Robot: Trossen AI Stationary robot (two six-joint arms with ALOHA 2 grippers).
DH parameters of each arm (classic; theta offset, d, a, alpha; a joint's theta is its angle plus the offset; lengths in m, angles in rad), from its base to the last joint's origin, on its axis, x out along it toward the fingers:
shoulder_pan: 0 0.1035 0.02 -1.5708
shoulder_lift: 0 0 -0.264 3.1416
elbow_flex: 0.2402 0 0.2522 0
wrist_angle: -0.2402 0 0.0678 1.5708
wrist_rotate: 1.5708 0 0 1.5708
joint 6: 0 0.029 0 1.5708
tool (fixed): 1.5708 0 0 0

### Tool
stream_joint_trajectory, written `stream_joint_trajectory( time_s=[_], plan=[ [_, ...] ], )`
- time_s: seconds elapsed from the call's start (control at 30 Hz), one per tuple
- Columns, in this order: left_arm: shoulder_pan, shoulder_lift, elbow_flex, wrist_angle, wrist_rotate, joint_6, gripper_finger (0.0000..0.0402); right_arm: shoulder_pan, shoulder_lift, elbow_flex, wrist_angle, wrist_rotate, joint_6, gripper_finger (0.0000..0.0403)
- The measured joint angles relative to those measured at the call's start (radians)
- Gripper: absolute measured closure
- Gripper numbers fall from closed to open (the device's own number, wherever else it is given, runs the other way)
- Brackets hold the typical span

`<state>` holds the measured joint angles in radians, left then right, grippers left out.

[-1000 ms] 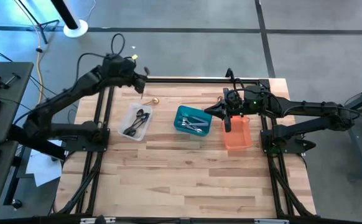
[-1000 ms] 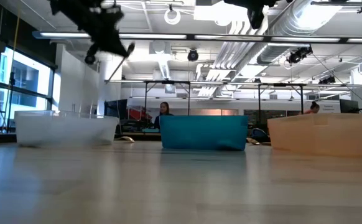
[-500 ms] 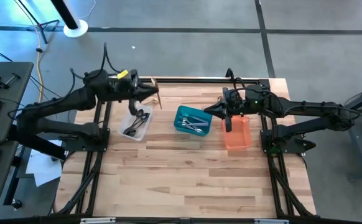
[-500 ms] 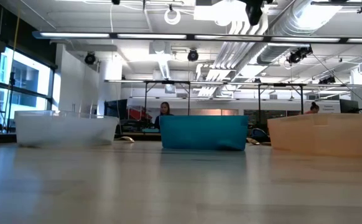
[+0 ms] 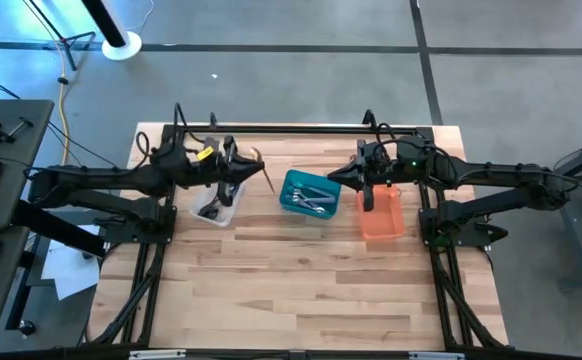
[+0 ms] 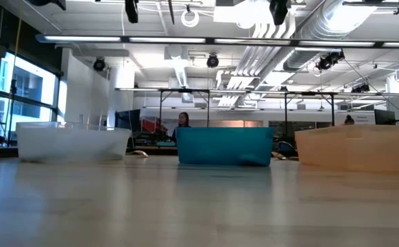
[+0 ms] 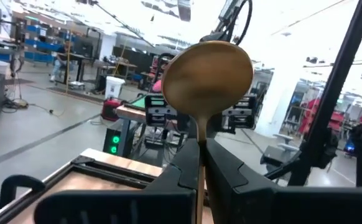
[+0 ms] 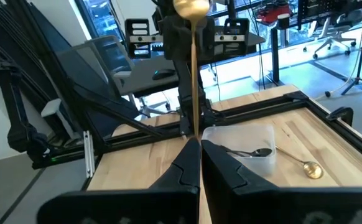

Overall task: Sort silverware by color (type)
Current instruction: Put the gold spoon into the orange bin

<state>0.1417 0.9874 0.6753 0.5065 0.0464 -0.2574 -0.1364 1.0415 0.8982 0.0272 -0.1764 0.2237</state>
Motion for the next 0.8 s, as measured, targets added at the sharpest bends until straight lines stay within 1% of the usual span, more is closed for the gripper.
stream_joint_trajectory(
  time_s=[0.17, 0.4, 0.8],
  plan=[
    [0.001, 0.005, -0.004, -0.016, 0.046, 0.031, 0.0401, 0.000, 0.037, 0.000, 0.023, -0.016, 0.009, 0.0403],
    [0.001, 0.004, -0.003, -0.014, 0.049, 0.027, 0.0401, 0.000, 0.084, 0.000, 0.068, -0.045, 0.010, 0.0403],
    [0.002, 0.004, -0.003, -0.016, 0.067, 0.026, 0.0401, 0.000, 0.087, 0.000, 0.072, -0.049, 0.012, 0.0403]
  ],
)
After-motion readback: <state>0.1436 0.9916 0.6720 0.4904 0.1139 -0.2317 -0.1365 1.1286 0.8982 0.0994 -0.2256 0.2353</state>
